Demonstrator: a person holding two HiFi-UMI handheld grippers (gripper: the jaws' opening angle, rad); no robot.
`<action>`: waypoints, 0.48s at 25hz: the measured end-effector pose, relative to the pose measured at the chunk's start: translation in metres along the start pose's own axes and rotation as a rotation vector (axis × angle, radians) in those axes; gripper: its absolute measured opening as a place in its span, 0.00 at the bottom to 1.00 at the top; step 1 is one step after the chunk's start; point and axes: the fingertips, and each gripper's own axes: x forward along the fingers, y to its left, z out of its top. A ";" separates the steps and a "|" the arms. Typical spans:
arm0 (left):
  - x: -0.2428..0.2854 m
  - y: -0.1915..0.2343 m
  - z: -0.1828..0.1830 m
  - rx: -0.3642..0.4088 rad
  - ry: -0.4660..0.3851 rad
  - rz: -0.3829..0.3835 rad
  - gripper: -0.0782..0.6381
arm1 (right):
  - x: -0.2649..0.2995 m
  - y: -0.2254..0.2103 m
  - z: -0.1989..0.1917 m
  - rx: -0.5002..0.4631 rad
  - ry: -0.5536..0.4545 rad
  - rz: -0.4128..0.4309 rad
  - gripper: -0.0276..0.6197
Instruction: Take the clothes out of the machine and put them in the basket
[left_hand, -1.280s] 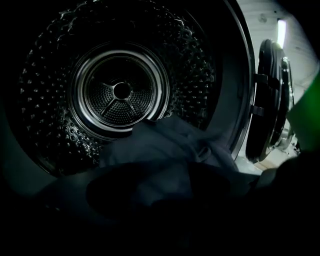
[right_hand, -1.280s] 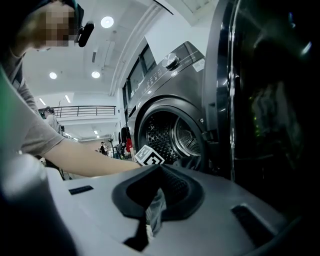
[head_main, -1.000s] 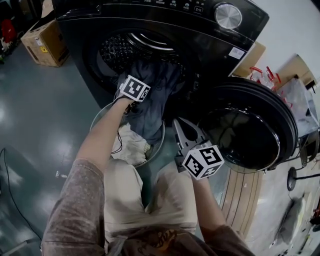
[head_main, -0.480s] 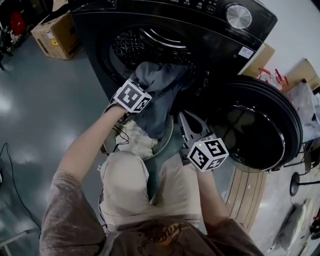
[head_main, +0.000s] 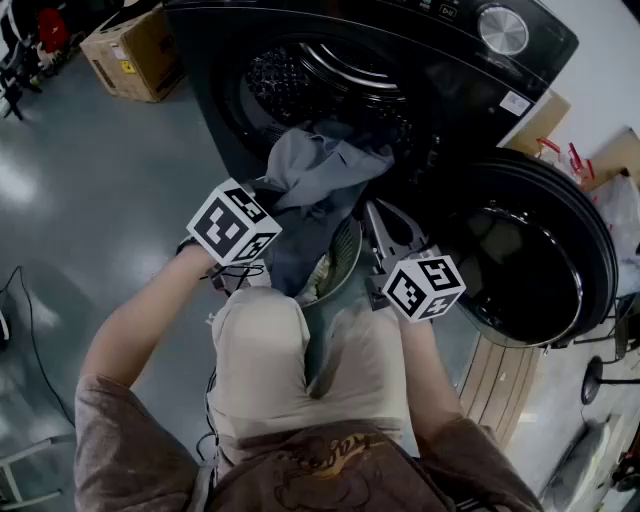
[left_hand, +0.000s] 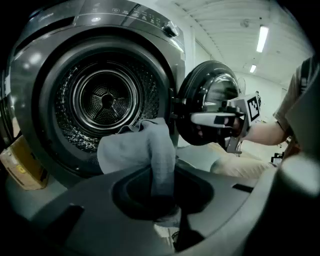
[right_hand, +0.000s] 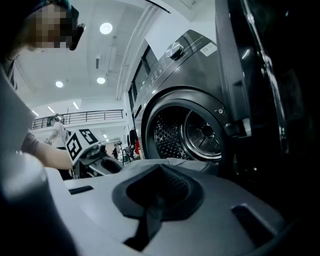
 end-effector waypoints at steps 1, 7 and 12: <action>-0.004 -0.004 -0.004 0.000 0.004 0.000 0.22 | 0.001 0.000 0.000 0.003 -0.001 0.003 0.04; -0.011 -0.004 -0.015 -0.008 -0.003 0.031 0.29 | 0.007 0.005 -0.001 0.003 0.003 0.021 0.04; -0.016 0.019 0.017 0.007 -0.154 0.110 0.58 | 0.004 0.002 -0.002 0.005 0.004 0.008 0.04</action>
